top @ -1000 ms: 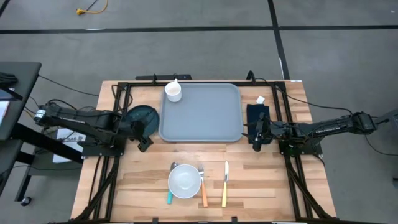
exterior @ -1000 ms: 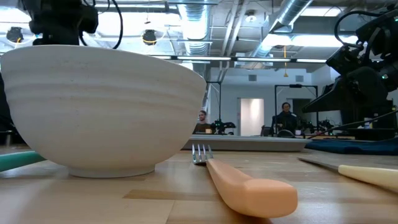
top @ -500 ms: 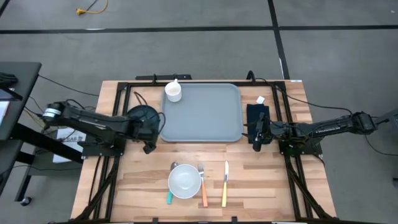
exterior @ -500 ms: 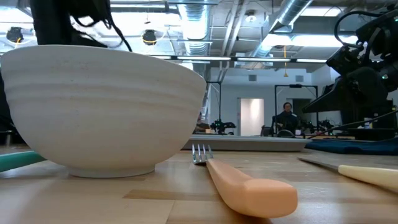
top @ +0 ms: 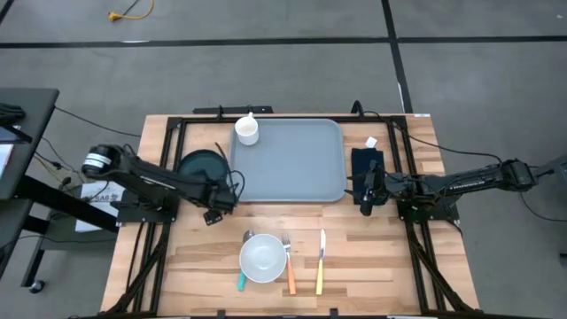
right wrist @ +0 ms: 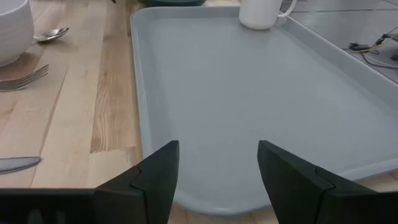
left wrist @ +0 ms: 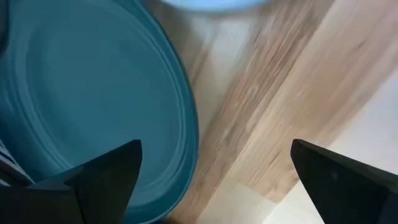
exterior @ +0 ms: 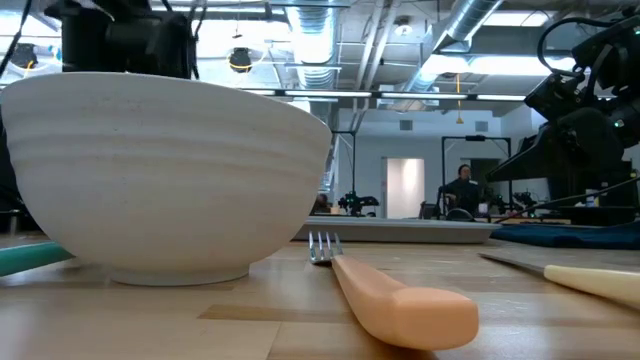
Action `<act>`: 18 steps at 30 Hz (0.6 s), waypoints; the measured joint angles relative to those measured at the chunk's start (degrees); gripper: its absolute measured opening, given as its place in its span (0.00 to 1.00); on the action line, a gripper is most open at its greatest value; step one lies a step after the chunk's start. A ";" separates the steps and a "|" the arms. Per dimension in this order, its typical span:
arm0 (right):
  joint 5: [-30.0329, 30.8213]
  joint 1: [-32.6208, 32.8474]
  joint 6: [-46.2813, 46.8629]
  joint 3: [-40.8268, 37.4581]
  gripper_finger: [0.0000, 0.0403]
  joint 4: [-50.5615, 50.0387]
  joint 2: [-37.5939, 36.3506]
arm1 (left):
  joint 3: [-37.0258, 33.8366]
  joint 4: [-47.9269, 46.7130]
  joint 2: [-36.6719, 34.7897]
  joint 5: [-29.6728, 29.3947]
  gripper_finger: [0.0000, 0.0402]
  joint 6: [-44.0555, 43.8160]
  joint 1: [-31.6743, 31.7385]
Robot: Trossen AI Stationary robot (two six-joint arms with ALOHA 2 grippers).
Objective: Set up tray
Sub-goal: Put the black plate on the gray serving tray below the white mug
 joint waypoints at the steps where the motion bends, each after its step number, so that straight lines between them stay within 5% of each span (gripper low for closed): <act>1: 0.00 0.00 0.01 0.00 0.53 0.00 0.00 | -0.18 0.01 1.07 0.10 1.00 -0.18 -0.10; 18: 0.00 0.00 0.00 0.00 0.53 0.00 0.00 | -2.12 -0.04 7.29 -0.33 1.00 -3.46 -3.42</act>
